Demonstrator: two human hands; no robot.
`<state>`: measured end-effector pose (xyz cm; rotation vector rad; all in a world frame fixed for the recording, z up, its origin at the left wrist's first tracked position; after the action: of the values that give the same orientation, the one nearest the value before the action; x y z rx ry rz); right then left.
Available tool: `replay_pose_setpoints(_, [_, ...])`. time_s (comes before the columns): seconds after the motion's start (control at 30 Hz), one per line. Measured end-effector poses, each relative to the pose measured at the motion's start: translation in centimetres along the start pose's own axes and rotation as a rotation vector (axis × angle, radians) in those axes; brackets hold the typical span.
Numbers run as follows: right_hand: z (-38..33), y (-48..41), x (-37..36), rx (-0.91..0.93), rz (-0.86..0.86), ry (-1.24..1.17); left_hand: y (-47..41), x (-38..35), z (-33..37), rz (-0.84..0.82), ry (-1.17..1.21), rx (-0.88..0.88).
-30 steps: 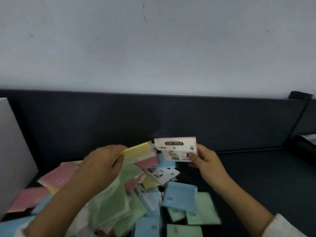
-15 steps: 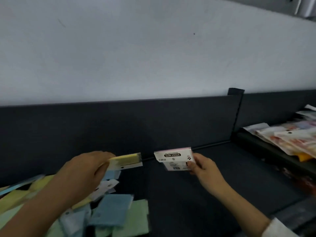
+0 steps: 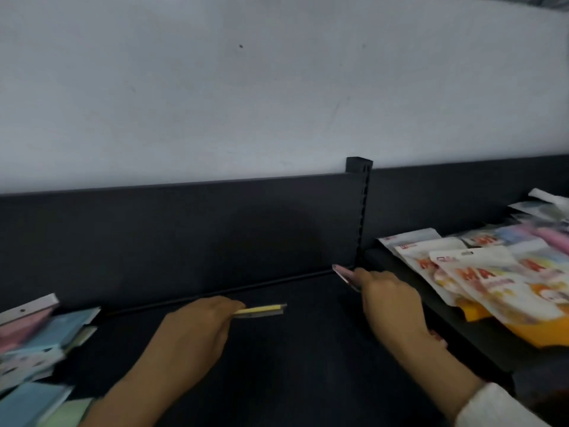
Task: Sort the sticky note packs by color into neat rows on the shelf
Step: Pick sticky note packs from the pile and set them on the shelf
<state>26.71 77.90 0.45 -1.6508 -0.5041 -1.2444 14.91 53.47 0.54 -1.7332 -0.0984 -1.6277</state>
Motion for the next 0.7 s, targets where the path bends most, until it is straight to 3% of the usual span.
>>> replay_pose_setpoints(0.1, [-0.3, -2.0, -2.2, 0.060, -0.013, 0.091, -0.3, -1.0, 0.7, -0.061, -0.029, -0.004])
replay_pose_setpoints(0.3, [-1.9, -3.0, -6.4, 0.086, -0.304, 0.134, -0.4, -1.8, 0.8, -0.085, -0.151, 0.013])
replay_pose_setpoints(0.57, [-0.7, -4.1, -9.3, 0.027, -0.416, -0.156, -1.6, -2.4, 0.1, -0.013, -0.229, 0.001])
replay_pose_setpoints(0.7, [0.2, -4.2, -9.5, 0.059, -0.393, -0.236, -2.8, -3.9, 0.2, -0.014, -0.232, -0.054])
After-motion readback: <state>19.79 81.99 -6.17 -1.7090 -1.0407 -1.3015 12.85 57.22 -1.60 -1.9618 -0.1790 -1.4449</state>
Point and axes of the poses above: each hand's wrist, its own y-axis away from the middle knuckle, its own x-axis out of the back of the hand, z = x × y, the point moved 4 cm from there along -y, towards the middle knuckle, and after that the axes turned 5 degrees about -y, right-handed, at the moved point
